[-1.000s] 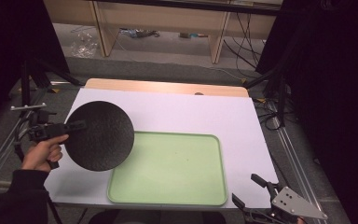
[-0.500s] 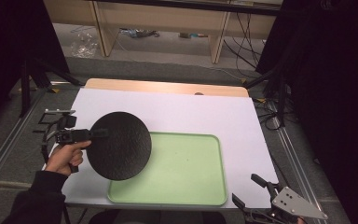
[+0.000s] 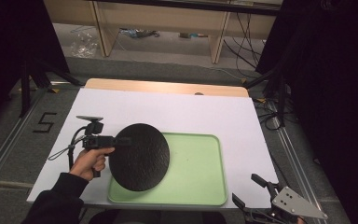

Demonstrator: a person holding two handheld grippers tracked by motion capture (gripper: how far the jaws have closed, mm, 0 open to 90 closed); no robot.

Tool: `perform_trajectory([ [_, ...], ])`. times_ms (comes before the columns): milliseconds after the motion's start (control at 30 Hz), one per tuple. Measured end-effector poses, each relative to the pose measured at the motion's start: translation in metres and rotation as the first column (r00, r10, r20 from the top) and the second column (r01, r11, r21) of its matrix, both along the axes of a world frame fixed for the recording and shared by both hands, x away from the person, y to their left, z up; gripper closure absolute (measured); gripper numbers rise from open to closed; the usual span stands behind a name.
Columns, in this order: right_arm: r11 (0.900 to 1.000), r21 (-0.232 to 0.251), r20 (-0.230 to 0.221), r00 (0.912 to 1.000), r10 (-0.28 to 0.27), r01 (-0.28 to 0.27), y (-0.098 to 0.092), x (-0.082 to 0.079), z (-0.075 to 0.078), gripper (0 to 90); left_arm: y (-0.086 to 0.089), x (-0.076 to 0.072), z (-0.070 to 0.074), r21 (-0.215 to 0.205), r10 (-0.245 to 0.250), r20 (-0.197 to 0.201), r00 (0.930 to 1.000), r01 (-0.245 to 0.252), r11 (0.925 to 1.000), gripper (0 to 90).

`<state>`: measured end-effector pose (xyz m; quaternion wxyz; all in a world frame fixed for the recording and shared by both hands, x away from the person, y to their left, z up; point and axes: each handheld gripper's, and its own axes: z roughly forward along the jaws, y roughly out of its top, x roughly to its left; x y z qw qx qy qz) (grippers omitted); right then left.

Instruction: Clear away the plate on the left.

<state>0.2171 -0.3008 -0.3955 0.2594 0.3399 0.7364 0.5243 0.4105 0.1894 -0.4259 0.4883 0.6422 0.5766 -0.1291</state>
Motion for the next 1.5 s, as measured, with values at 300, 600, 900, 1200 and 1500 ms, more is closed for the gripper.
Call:
perform_trajectory([
  [300, 1.0, -0.003, 0.001, 1.0, 0.004, -0.004, 0.0, 0.0, 0.0, 16.0, -0.028, 0.002, -0.02, -0.005, -0.016, -0.041, 0.999, 0.016, 0.9999, 76.9],
  [600, 1.0, -0.002, 0.006, 1.0, 0.006, -0.006, 0.0, 0.0, 0.0, 16.0, -0.033, 0.003, -0.027, 0.107, -0.079, -0.034, 0.9963, 0.082, 0.9909, 75.5],
  [900, 1.0, 0.0, 0.007, 1.0, 0.006, -0.006, 0.0, 0.0, 0.0, 16.1, -0.021, 0.0, -0.026, 0.278, -0.13, -0.028, 0.9911, 0.133, 0.9512, 70.9],
  [1200, 1.0, -0.005, 0.005, 1.0, 0.008, -0.008, 0.0, -0.001, 0.0, 16.2, -0.022, -0.002, -0.027, 0.39, -0.181, -0.053, 0.982, 0.187, 0.9015, 64.5],
  [1500, 1.0, -0.024, 0.015, 0.9999, 0.007, -0.007, -0.001, 0.0, 0.001, 16.2, -0.028, -0.007, -0.026, 0.409, -0.195, -0.041, 0.9799, 0.195, 0.8916, 62.8],
])
